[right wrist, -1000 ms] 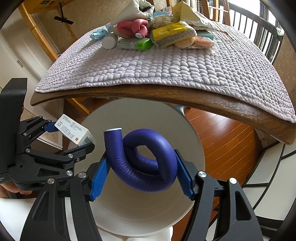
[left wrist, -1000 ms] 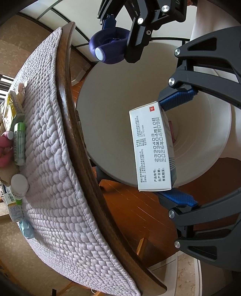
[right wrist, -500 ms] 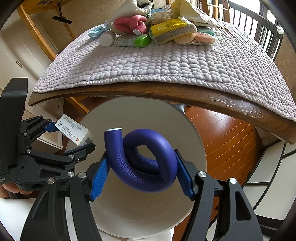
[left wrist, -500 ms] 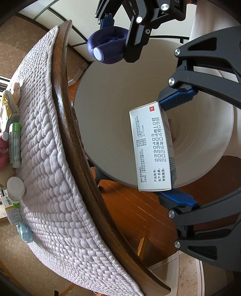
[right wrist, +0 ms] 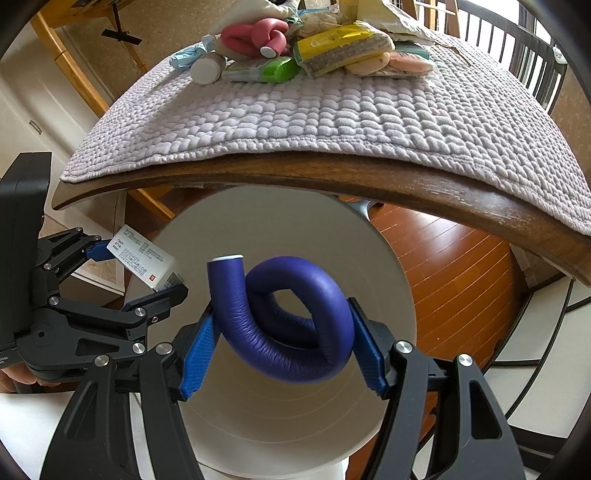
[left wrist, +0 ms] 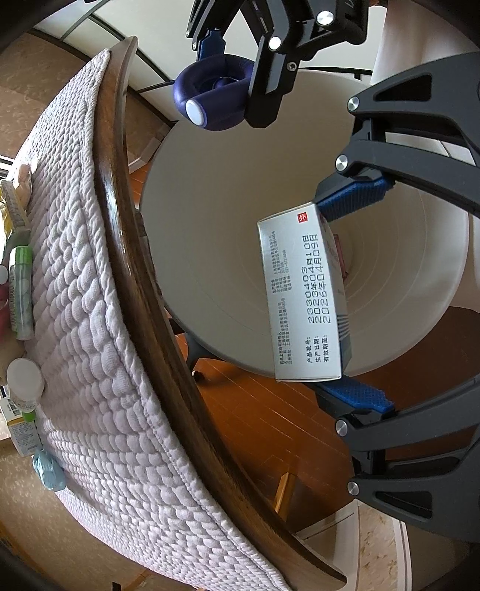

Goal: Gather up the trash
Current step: 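Open the left tool to drop the white box while the right tool releases the hose, then move both open tools back over the items on the bed cover, then grasp the white folded towel with the left tool while the right tool grasps the yellow paper bag, then carry the white towel and yellow paper bag over the white bin with both tools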

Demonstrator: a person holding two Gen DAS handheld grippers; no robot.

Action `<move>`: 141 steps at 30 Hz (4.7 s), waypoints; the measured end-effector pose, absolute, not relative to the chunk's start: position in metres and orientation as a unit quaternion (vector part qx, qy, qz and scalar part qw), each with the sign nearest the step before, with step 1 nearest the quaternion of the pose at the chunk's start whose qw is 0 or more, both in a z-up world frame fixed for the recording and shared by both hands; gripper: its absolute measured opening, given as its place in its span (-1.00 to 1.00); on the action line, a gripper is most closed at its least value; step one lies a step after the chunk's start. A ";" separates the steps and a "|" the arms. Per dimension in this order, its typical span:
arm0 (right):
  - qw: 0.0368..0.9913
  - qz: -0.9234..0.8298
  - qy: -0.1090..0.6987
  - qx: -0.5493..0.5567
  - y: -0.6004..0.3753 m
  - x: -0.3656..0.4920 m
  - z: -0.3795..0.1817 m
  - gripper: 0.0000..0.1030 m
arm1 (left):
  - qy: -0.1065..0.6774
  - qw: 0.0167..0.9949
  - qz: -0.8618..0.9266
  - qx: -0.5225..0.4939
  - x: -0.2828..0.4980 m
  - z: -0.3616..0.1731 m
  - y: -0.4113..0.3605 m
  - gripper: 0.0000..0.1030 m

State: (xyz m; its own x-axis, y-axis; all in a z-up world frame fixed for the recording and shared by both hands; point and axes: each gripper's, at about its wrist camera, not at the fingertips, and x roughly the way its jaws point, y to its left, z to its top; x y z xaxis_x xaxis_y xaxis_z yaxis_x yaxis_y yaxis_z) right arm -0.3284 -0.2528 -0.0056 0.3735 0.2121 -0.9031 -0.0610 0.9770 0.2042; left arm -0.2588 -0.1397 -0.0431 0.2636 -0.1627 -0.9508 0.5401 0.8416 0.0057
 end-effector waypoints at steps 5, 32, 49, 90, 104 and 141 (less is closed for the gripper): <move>0.825 0.082 0.554 0.069 -0.255 -0.329 -0.007 0.43 | 0.567 0.775 -0.231 0.157 -0.256 -0.046 -0.138 0.70; 0.915 -0.001 0.404 -0.022 -0.290 -0.319 0.098 0.91 | 0.429 0.858 -0.270 0.079 -0.242 0.072 -0.107 0.98; 0.923 0.009 0.385 -0.028 -0.330 -0.181 0.125 0.91 | 0.401 0.877 -0.255 0.065 -0.140 0.096 -0.146 0.98; 0.888 0.064 0.456 -0.004 -0.359 -0.042 0.069 0.30 | 0.474 0.828 -0.300 0.015 -0.057 0.056 -0.185 0.65; 0.909 0.054 0.412 -0.036 -0.355 -0.055 0.097 0.20 | 0.466 0.832 -0.301 0.025 -0.065 0.065 -0.188 0.41; 0.927 0.061 0.370 -0.021 -0.347 -0.131 0.156 0.20 | 0.436 0.854 -0.285 0.019 -0.094 0.094 -0.164 0.37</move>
